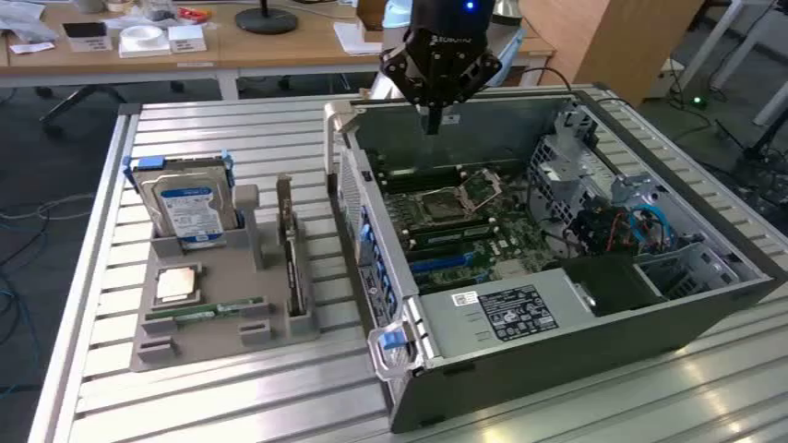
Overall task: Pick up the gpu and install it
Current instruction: 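Reach for the gpu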
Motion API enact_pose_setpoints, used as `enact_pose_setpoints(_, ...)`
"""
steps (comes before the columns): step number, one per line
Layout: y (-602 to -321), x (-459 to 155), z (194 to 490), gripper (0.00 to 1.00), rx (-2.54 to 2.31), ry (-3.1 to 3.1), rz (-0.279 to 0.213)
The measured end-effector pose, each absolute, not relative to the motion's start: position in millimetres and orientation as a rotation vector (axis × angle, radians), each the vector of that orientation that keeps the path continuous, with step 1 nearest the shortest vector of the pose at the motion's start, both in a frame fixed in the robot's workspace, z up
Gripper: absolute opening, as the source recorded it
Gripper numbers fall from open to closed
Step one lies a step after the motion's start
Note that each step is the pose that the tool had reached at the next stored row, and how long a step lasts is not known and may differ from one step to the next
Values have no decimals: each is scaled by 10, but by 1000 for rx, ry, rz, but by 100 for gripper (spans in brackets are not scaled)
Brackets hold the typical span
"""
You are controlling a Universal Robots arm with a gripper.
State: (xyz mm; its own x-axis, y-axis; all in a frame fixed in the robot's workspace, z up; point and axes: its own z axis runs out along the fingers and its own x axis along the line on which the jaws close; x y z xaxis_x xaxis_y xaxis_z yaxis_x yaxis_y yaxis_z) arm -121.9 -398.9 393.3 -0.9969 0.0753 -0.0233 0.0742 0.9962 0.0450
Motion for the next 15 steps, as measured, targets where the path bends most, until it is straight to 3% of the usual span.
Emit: enact_pose_setpoints(15,-3989,-1246,3933,11,117,3114,69)
